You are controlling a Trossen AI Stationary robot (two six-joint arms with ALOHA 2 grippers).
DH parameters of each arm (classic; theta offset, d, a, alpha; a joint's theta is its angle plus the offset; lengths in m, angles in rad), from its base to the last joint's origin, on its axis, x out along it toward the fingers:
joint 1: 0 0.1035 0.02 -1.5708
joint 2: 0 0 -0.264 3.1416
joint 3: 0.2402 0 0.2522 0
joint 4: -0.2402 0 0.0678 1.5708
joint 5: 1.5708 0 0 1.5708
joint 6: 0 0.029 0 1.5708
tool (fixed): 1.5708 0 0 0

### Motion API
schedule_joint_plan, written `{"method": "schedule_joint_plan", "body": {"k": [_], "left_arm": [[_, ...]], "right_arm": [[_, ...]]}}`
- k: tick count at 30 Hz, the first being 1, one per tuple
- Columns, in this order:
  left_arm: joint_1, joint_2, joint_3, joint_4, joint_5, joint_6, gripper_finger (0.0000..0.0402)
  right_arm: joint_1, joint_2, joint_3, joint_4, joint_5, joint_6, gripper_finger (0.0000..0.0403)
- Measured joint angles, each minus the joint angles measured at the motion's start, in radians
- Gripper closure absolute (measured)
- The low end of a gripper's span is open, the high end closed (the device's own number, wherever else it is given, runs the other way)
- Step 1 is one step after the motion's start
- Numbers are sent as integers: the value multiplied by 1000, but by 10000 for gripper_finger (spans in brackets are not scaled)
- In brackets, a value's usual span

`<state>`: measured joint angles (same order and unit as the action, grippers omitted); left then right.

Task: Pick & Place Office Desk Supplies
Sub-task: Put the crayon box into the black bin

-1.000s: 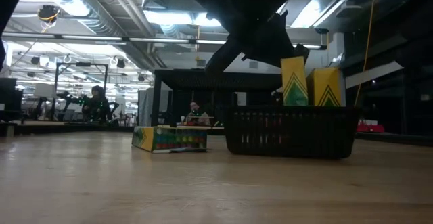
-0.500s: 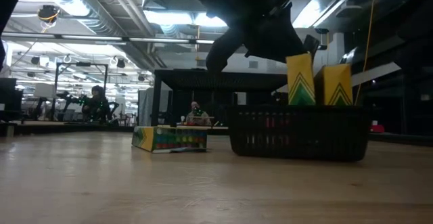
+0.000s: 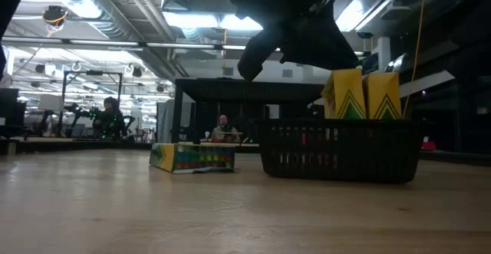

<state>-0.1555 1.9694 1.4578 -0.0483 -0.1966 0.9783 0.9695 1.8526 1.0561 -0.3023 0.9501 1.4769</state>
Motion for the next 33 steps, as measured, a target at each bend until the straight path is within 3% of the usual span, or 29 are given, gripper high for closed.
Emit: {"method": "schedule_joint_plan", "body": {"k": [6, 10, 17, 20, 26, 33], "left_arm": [[0, 0, 0, 1, 10, -12, 322], [-1, -5, 0, 59, -63, 10, 306], [-11, -26, 0, 118, -107, 26, 300], [-16, -43, -1, 102, -153, -42, 299], [31, -133, -11, -108, 31, -365, 299], [60, -241, -162, -131, 128, -526, 299]], "right_arm": [[0, 0, 0, 0, 0, 0, 271], [0, 0, 0, 0, 0, 0, 271], [0, 0, 0, 0, 0, 0, 271], [0, 0, 0, -1, 0, 0, 271], [0, 0, 0, -1, -18, -3, 271], [0, 0, 0, 3, -23, -1, 271]]}}
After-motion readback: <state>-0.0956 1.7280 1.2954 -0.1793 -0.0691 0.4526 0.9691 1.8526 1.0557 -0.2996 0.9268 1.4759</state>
